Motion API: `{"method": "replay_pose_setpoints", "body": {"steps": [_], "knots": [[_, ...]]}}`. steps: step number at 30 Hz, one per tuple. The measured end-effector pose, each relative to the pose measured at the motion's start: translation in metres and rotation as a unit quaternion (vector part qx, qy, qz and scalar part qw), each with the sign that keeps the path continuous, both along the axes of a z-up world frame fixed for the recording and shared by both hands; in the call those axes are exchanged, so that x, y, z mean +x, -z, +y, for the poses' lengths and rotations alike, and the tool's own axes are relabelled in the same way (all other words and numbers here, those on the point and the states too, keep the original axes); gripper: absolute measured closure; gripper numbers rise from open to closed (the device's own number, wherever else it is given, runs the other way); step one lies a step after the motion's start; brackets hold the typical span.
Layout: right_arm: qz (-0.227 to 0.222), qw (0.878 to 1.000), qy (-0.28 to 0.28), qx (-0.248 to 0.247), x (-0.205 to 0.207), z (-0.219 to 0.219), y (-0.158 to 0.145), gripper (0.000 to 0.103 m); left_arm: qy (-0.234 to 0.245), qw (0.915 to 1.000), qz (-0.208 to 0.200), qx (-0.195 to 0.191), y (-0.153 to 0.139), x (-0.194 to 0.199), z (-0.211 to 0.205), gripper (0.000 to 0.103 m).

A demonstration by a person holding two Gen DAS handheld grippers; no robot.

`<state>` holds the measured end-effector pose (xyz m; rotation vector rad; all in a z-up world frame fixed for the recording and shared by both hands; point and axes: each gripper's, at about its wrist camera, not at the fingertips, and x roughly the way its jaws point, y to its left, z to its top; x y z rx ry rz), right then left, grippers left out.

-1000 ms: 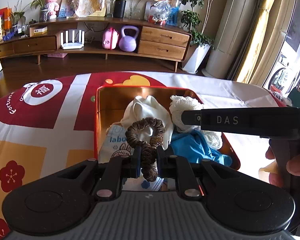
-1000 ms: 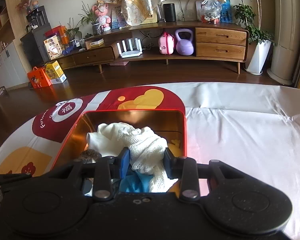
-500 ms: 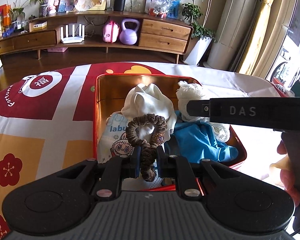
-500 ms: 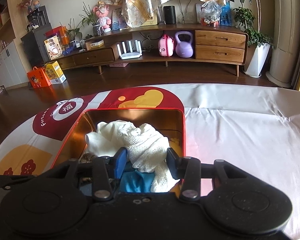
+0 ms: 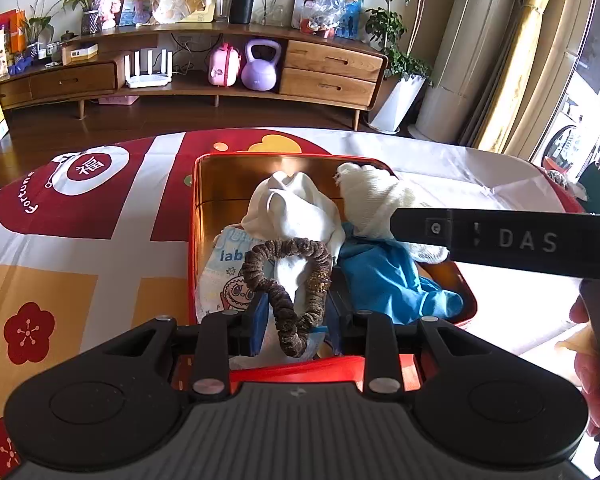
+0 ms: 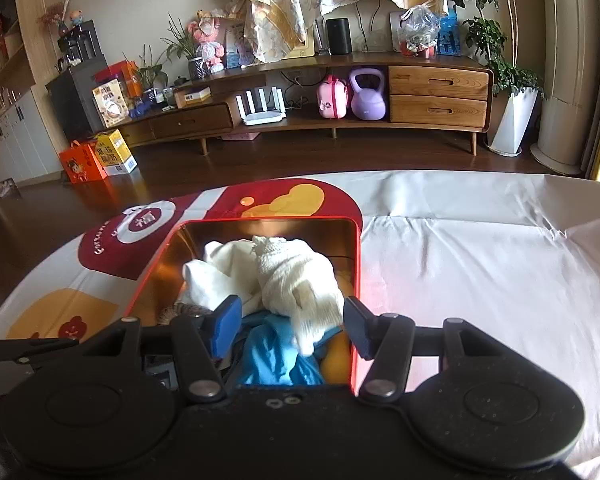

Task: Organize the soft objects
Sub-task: 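Lower both items into the tin and open both grippers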

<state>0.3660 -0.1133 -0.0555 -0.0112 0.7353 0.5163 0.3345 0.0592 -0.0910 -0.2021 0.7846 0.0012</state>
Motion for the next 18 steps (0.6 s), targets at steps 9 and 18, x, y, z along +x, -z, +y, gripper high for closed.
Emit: {"method": "replay_pose_setpoints", "body": {"steps": [9,18], "knots": [[-0.01,1.0,-0.013,0.009,-0.028,-0.013,-0.02,0.043,-0.009,0.9994,-0.032,0.011,-0.02,-0.025,-0.005,0.032],[-0.019,0.999,-0.028,0.025,-0.062,-0.031,-0.041,0.037,-0.006,0.9991,-0.04,0.01,-0.041,-0.051,-0.009,0.032]]}}
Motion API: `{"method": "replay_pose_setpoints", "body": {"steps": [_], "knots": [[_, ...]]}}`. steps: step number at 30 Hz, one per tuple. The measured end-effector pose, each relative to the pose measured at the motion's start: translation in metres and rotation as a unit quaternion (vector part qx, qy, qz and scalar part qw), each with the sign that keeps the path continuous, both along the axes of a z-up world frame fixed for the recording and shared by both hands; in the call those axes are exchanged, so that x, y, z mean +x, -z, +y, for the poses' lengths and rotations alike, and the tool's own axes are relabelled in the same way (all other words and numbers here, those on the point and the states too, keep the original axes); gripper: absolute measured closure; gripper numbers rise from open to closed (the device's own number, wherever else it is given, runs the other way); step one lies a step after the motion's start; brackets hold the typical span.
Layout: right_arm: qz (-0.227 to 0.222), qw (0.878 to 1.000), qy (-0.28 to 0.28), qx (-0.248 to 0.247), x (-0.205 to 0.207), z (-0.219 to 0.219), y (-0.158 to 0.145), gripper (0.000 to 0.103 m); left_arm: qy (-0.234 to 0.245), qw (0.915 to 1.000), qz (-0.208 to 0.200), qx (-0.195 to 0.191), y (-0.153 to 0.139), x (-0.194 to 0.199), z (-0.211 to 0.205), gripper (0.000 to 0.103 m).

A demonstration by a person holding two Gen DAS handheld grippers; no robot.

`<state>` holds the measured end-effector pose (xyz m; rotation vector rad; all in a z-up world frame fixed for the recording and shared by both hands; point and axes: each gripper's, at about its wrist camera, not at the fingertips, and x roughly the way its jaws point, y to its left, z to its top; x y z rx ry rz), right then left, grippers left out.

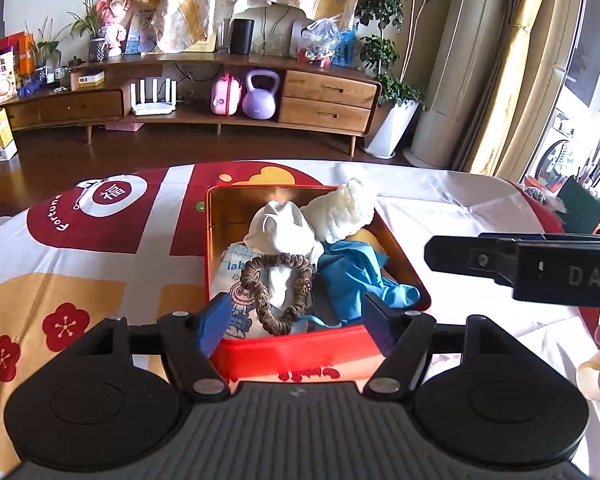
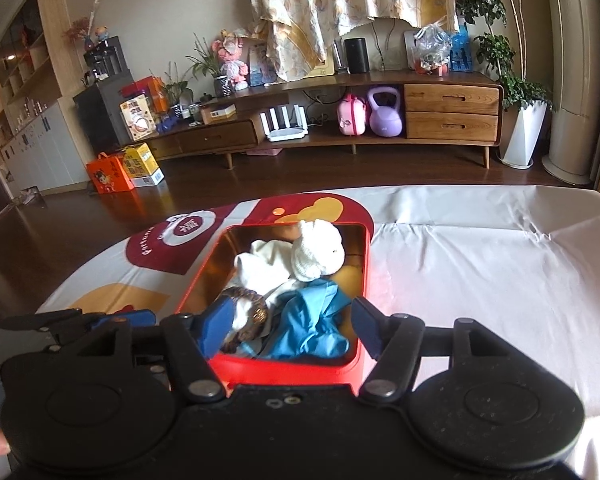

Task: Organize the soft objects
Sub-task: 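Lower both items into the tin and open both grippers, then move both grippers back toward the white card and clear tea bag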

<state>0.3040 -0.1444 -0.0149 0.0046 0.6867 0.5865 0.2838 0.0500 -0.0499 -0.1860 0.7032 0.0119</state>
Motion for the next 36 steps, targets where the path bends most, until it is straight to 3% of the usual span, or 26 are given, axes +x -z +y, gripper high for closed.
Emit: {"method": "replay_pose_setpoints", "body": {"steps": [11,25,31,36], "knots": [[-0.01,1.0,-0.016,0.004,-0.045,-0.016,-0.011,0.029,0.002,1.0,-0.006,0.004,-0.016,-0.038,-0.005,0.028],[-0.019,1.0,-0.023,-0.008,-0.088,-0.033,0.002,0.013,0.007,0.9999,-0.009,0.01,-0.019,-0.079,-0.014,0.021],[-0.031,0.999,-0.025,-0.013,-0.103,-0.036,0.01,0.001,0.006,1.0,-0.004,0.007,-0.014,-0.09,-0.017,0.019],[-0.023,0.999,-0.022,-0.019,-0.108,-0.038,0.022,0.0,0.0,1.0,0.005,0.004,-0.007,-0.095,-0.017,0.019]]}}
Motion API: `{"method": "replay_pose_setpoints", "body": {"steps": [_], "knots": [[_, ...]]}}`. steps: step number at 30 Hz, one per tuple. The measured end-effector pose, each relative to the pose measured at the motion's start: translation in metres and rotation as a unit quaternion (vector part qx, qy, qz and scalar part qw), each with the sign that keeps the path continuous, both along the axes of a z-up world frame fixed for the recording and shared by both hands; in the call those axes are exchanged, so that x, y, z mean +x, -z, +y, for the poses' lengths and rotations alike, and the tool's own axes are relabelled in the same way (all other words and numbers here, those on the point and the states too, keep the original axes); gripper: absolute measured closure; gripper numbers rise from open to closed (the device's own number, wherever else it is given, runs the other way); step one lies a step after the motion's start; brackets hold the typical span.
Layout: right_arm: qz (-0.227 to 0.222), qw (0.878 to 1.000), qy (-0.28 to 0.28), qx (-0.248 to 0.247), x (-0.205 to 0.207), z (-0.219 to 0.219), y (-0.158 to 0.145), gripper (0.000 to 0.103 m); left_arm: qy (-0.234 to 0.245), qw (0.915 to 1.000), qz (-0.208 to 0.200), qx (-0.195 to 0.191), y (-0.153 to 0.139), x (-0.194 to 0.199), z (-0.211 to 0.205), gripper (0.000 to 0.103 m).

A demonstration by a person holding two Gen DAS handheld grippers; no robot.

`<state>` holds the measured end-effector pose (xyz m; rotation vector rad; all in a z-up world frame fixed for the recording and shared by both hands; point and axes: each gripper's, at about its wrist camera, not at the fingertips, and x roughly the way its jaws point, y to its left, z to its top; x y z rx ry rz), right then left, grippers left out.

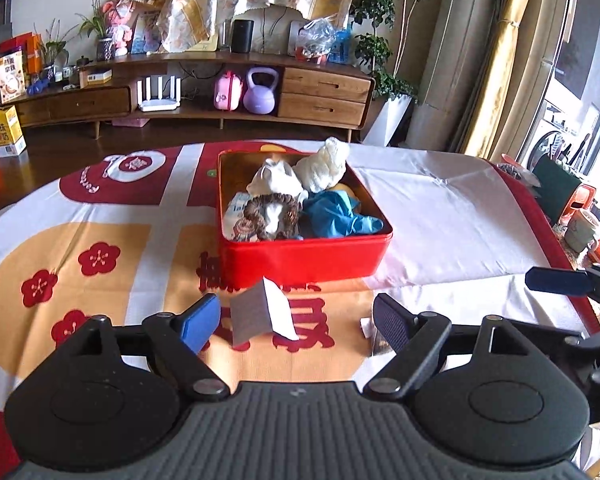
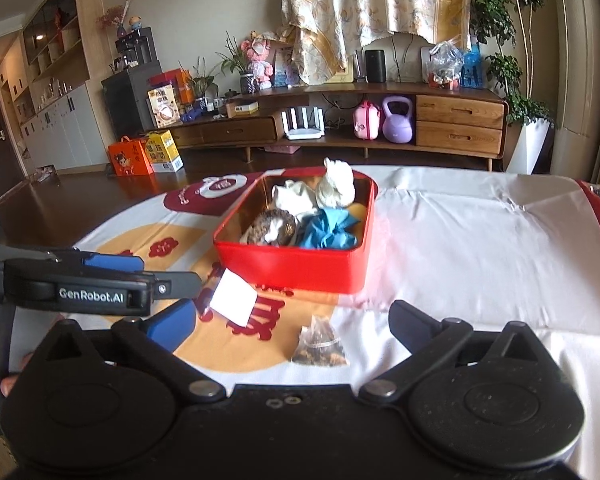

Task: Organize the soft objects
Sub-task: 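Move both grippers back toward the white card and clear tea bag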

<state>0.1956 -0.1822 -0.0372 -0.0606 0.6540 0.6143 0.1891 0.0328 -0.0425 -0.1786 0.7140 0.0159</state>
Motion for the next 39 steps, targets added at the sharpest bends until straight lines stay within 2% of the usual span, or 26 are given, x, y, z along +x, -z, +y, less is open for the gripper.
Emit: {"method": "replay_pose_setpoints", "body": {"steps": [7,17,27,39], "knots": [[0.01,1.0,-0.002,-0.022,-0.002,0.005,0.023,0.0,-0.005,0.9998,0.018,0.0,0.017,0.001,0.0,0.019],[0.037,0.998,0.002,-0.042,0.016,0.021,0.06,0.001,-0.007,0.9988,0.048,0.004,0.05,0.019,0.003,0.019],[0.052,0.997,0.01,-0.058,0.039,0.031,0.084,0.016,-0.014,0.9984,0.055,0.004,0.072,0.041,0.006,0.019],[0.048,0.996,0.015,-0.07,0.048,0.044,0.095,0.028,-0.034,0.9981,0.051,0.005,0.084,0.059,0.012,0.02]]}}
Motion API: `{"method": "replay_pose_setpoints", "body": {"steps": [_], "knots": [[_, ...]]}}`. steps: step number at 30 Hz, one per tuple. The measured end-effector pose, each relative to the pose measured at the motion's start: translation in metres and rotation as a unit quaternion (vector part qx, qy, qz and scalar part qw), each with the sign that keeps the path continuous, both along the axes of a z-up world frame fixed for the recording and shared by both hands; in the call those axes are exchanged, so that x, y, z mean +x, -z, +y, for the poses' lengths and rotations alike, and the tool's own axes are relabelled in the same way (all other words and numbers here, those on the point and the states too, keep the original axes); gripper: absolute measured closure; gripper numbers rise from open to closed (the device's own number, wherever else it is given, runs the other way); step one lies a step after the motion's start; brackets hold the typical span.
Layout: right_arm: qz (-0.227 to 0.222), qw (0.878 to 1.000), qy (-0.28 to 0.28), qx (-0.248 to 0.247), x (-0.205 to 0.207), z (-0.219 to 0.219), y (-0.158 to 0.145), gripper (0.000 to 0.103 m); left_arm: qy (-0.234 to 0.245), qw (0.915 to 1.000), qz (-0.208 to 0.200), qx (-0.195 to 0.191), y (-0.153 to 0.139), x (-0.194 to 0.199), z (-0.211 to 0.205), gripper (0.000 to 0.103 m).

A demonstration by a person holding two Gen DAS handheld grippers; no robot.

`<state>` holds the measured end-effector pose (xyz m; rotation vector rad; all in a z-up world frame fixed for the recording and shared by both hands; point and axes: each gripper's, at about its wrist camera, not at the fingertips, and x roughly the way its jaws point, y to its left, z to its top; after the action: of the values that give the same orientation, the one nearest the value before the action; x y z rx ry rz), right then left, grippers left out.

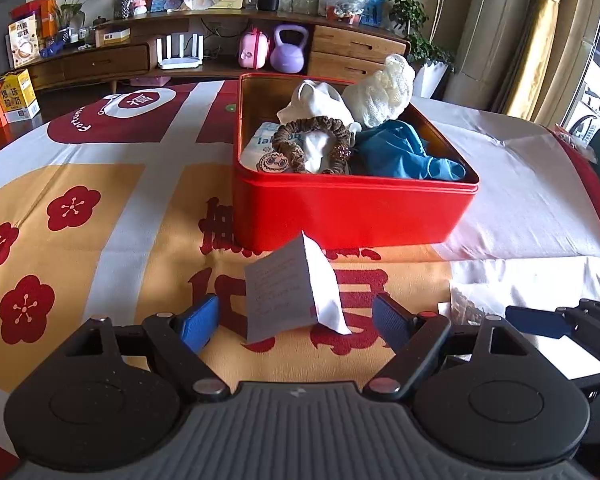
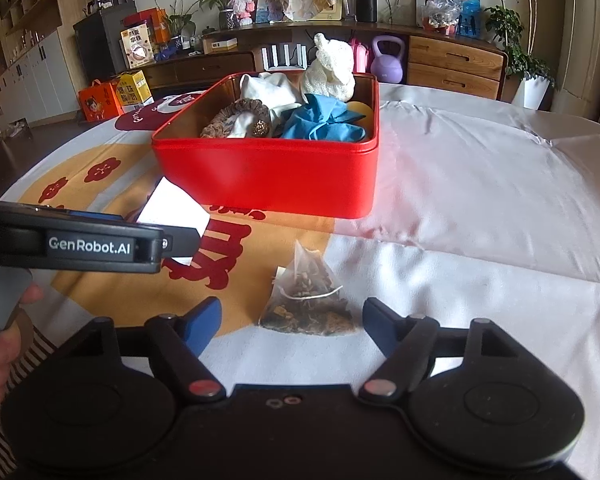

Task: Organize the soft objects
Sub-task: 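Move both grippers back toward the white card and clear tea bag, then grasp the white card with the left gripper while the right gripper grasps the tea bag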

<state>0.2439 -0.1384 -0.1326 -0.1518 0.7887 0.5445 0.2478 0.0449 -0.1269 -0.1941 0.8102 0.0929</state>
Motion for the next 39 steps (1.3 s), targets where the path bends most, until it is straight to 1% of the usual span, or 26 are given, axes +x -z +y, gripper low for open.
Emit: {"method": "replay_pose_setpoints", "body": {"steps": [2,4,6,10,12,13,15,16,17,18,20,22,24,25,27,30,33,36,39], "knots": [[-0.004,1.0,0.002,-0.003,0.0,0.001,0.0,0.031,-0.002,1.0,-0.003,0.0,0.0,0.0,0.0,0.02],[-0.011,1.0,0.002,-0.009,0.0,0.003,0.0,0.036,0.0,1.0,-0.005,0.0,0.001,0.0,0.0,0.026],[-0.017,1.0,0.003,-0.018,-0.001,0.004,0.0,0.041,0.004,1.0,-0.003,-0.001,0.002,0.002,0.0,0.036],[-0.027,0.999,0.003,-0.03,-0.004,0.007,0.001,0.045,0.007,1.0,-0.003,0.003,0.002,0.001,-0.003,0.043],[-0.028,0.999,0.007,-0.031,-0.004,0.007,0.001,0.049,0.008,1.0,-0.003,0.004,0.002,0.001,-0.004,0.049],[-0.028,0.999,0.008,-0.03,-0.004,0.006,0.0,0.05,0.008,0.9999,-0.003,0.006,0.002,0.001,-0.004,0.051],[-0.028,0.999,0.008,-0.03,-0.005,0.007,0.0,0.055,0.01,0.9999,-0.003,0.006,0.002,0.0,-0.005,0.053],[-0.03,0.999,0.008,-0.03,-0.005,0.007,-0.001,0.057,0.011,0.9999,-0.004,0.004,0.002,-0.001,-0.005,0.056],[-0.031,0.999,0.008,-0.03,-0.006,0.007,-0.001,0.063,0.012,0.9999,-0.004,0.003,0.001,-0.002,-0.005,0.063],[-0.032,0.999,0.008,-0.03,-0.006,0.008,-0.001,0.069,0.013,0.9999,-0.003,-0.001,0.001,-0.002,-0.005,0.066],[-0.033,0.999,0.008,-0.029,-0.006,0.008,-0.002,0.073,0.015,0.9998,-0.006,-0.007,0.0,-0.003,-0.005,0.066],[-0.033,0.999,0.008,-0.029,-0.006,0.008,-0.002,0.076,0.018,0.9998,-0.01,-0.006,-0.002,-0.004,-0.007,0.071],[-0.032,0.999,0.008,-0.029,-0.006,0.007,-0.002,0.082,0.021,0.9997,-0.012,-0.007,-0.003,-0.005,-0.008,0.074],[-0.032,0.999,0.008,-0.029,-0.006,0.007,-0.002,0.082,0.022,0.9996,-0.014,-0.006,-0.004,-0.006,-0.009,0.075],[-0.034,0.999,0.008,-0.028,-0.007,0.007,-0.003,0.087,0.027,0.9995,-0.014,-0.003,-0.005,-0.006,-0.011,0.081],[-0.037,0.999,0.007,-0.024,-0.008,0.005,-0.005,0.088,0.033,0.9994,-0.007,-0.007,-0.006,-0.006,-0.014,0.086],[-0.041,0.999,0.01,-0.018,-0.01,0.003,-0.007,0.089,0.037,0.9993,-0.008,-0.002,-0.008,-0.009,-0.017,0.092],[-0.042,0.999,0.013,-0.007,-0.012,0.0,-0.012,0.09,0.039,0.9991,-0.014,0.003,-0.011,-0.012,-0.02,0.094],[-0.038,0.999,0.016,0.005,-0.014,-0.003,-0.017,0.09,0.041,0.999,-0.016,0.001,-0.016,-0.015,-0.021,0.094]]}}
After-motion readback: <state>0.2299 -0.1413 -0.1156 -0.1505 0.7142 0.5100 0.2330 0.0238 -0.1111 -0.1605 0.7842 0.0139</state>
